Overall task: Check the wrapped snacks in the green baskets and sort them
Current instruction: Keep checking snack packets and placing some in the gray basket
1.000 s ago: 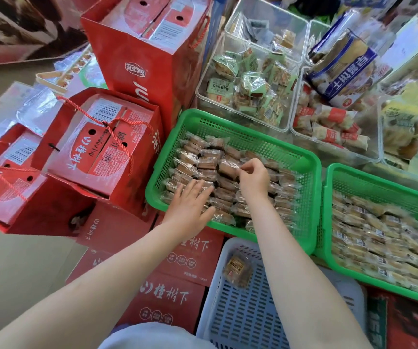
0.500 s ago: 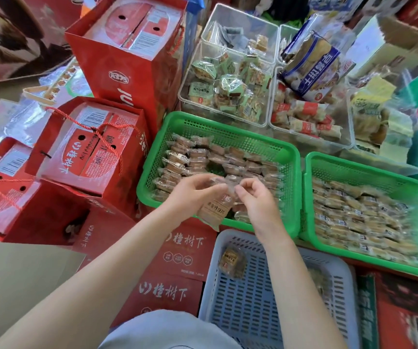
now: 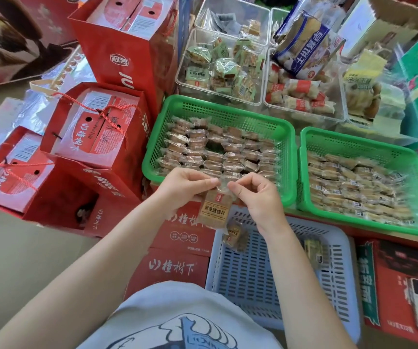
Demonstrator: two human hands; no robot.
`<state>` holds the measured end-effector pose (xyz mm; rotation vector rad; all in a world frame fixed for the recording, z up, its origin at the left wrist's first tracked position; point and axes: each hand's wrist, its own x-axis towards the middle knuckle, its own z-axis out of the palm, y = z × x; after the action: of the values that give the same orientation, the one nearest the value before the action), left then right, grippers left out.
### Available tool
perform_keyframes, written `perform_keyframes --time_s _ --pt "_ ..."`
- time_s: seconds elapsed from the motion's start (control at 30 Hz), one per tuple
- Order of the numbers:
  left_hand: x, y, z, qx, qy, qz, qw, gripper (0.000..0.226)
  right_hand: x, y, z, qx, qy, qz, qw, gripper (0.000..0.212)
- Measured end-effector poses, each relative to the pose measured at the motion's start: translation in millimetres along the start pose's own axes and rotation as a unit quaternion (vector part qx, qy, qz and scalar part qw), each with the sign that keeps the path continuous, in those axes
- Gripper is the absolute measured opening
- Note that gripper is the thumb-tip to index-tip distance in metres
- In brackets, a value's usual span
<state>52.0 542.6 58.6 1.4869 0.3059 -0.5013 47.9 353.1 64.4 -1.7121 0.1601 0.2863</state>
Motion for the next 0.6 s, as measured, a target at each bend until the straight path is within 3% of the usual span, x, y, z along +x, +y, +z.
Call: perform_keyframes --time_s 0.23,0.43,0.6 --pt "-26 -4 5 0.030 -0.040 0.010 0.999 0.013 -25 2 -5 0.026 0.008 0.011 1.000 0.018" --pt "-43 -1 11 0.161 -0.126 -0.004 0.979 0.030 -40 -3 -7 -0.008 -0.019 0.016 1.000 0.017" --pt "-48 -4 6 -0.014 -0.088 -0.016 0.996 0.037 -43 3 -17 -0.007 0.010 0.050 0.999 0.025"
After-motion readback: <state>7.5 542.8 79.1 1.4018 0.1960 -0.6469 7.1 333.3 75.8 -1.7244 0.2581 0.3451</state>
